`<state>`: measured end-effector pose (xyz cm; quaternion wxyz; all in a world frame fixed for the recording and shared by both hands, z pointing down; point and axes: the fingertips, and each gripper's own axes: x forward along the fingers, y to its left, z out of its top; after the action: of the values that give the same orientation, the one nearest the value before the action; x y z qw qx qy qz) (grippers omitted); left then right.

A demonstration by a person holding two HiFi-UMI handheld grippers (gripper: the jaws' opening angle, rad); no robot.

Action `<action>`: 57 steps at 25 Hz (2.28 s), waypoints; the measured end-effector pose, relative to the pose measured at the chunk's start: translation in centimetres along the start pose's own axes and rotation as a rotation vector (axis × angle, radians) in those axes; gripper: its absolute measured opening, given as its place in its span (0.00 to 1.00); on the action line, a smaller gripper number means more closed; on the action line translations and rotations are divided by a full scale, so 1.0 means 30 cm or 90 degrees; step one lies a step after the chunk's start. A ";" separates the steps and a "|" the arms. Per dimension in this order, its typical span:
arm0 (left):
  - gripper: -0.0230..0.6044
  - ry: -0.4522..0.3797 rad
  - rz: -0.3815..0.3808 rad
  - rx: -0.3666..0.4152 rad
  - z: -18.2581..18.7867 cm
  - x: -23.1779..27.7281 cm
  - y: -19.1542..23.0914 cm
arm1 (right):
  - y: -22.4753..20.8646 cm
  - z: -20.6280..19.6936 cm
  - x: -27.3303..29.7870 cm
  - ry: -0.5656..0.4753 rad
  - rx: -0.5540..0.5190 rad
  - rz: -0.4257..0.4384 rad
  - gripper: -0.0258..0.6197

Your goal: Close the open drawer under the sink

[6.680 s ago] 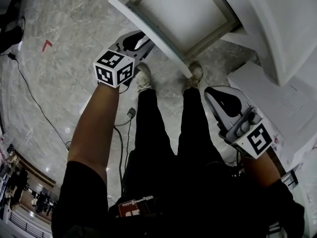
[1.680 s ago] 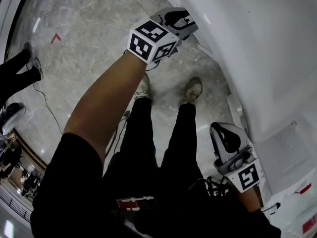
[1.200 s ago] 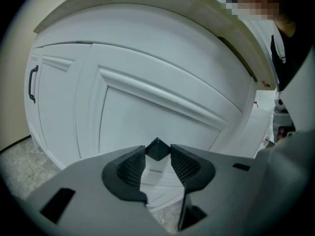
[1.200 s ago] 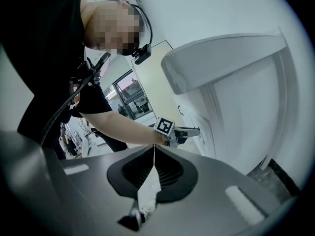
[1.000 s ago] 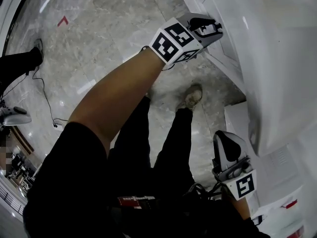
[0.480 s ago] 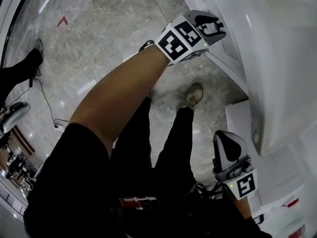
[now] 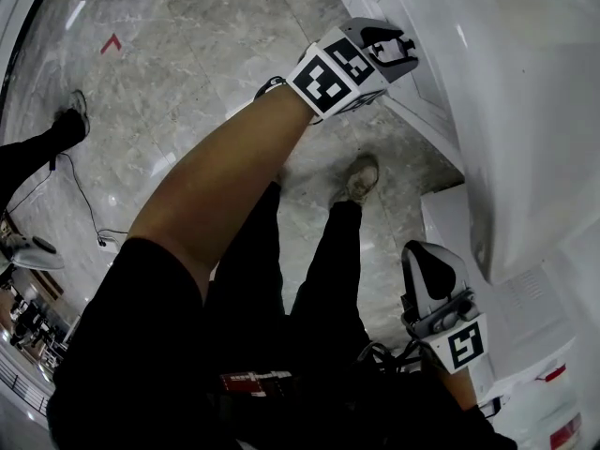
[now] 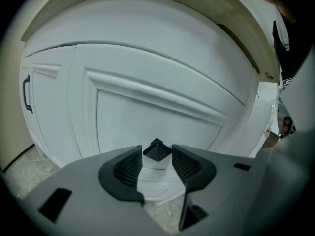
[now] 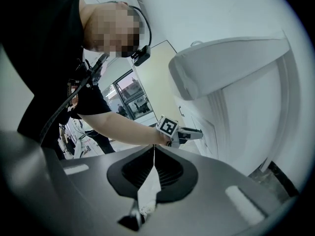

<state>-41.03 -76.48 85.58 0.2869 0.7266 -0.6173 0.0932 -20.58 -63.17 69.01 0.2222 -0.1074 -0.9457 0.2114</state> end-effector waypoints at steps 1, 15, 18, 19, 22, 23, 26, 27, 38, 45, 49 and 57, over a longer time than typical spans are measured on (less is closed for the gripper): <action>0.32 0.001 0.004 -0.006 -0.004 -0.007 0.000 | -0.001 0.003 -0.004 -0.001 0.000 -0.003 0.04; 0.17 -0.068 0.059 -0.040 0.059 -0.365 -0.072 | 0.030 0.133 -0.045 -0.030 -0.008 -0.038 0.04; 0.04 -0.092 0.073 -0.042 0.117 -0.466 -0.099 | 0.049 0.191 -0.060 -0.041 -0.013 -0.047 0.04; 0.04 -0.099 0.072 -0.041 0.144 -0.498 -0.113 | 0.059 0.214 -0.066 -0.045 -0.016 -0.051 0.04; 0.04 -0.118 0.067 -0.038 0.242 -0.604 -0.162 | 0.098 0.289 -0.092 -0.055 -0.017 -0.061 0.04; 0.04 -0.126 0.067 -0.038 0.279 -0.643 -0.179 | 0.111 0.318 -0.101 -0.060 -0.017 -0.063 0.04; 0.04 -0.144 0.072 -0.037 0.389 -0.758 -0.238 | 0.148 0.416 -0.131 -0.079 -0.014 -0.069 0.04; 0.04 -0.149 0.073 -0.033 0.426 -0.791 -0.261 | 0.157 0.447 -0.141 -0.084 -0.010 -0.073 0.04; 0.04 -0.256 0.080 -0.018 0.878 -1.143 -0.462 | 0.256 0.797 -0.250 -0.135 -0.027 -0.113 0.04; 0.04 -0.297 0.105 0.006 1.103 -1.363 -0.513 | 0.322 1.029 -0.302 -0.181 -0.016 -0.115 0.04; 0.04 -0.315 0.112 -0.011 1.184 -1.464 -0.533 | 0.336 1.121 -0.344 -0.177 -0.034 -0.133 0.04; 0.04 -0.358 0.100 0.024 1.366 -1.639 -0.617 | 0.350 1.315 -0.426 -0.164 -0.062 -0.175 0.04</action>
<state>-43.23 -55.44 22.41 0.0827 0.6791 -0.7251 -0.0788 -26.58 -71.54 27.51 0.1209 0.0400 -0.9813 0.1446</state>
